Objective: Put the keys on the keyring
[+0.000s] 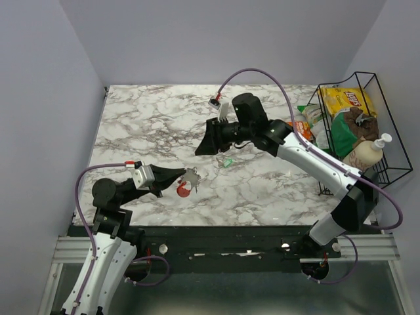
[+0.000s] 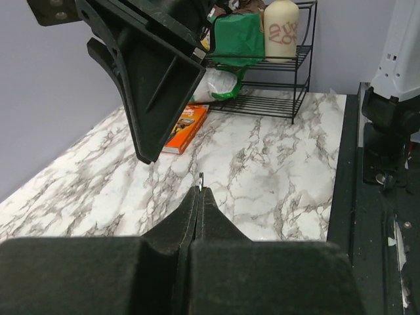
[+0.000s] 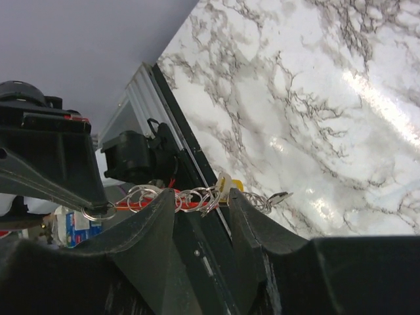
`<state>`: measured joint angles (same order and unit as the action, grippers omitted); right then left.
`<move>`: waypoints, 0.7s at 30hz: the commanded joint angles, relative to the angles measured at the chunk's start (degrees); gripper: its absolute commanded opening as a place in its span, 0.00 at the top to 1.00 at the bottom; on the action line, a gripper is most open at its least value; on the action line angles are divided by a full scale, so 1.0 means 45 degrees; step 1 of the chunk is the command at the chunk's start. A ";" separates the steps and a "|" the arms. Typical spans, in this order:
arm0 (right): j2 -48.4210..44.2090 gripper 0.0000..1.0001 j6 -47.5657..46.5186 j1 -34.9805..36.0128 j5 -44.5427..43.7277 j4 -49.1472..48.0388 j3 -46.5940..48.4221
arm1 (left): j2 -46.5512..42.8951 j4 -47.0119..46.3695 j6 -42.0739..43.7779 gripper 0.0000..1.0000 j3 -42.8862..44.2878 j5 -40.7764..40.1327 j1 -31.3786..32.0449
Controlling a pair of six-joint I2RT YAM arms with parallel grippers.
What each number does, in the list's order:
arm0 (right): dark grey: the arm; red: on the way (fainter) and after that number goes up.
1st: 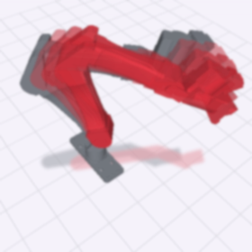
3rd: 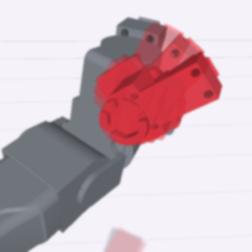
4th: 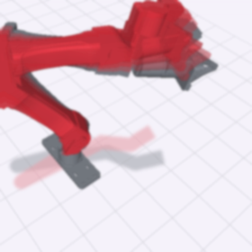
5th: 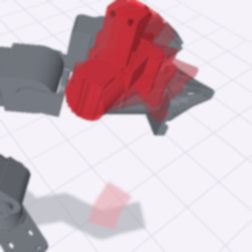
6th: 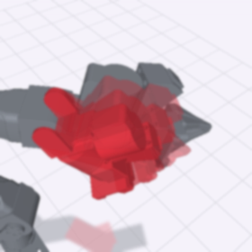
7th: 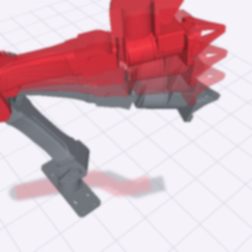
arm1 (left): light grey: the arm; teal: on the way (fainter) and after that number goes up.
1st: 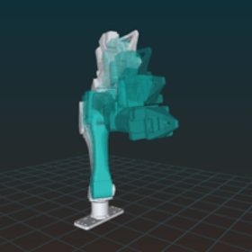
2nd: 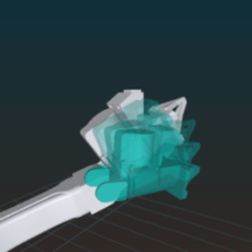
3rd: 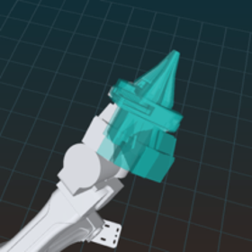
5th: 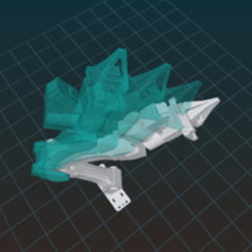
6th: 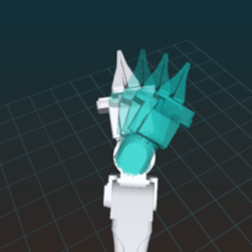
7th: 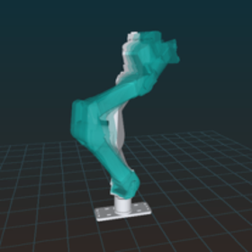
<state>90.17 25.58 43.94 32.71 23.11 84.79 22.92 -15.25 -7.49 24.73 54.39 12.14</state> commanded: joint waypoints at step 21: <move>0.1193 0.53 0.0330 0.0547 -0.0082 0.3028 0.0845 | -0.0132 0.0009 0.0394 1.00 0.0129 -0.0251 0.0056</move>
<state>96.68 26.13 45.91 31.05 35.88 87.07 22.92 -14.02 -6.57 24.73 54.37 12.14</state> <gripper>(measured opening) 0.471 0.009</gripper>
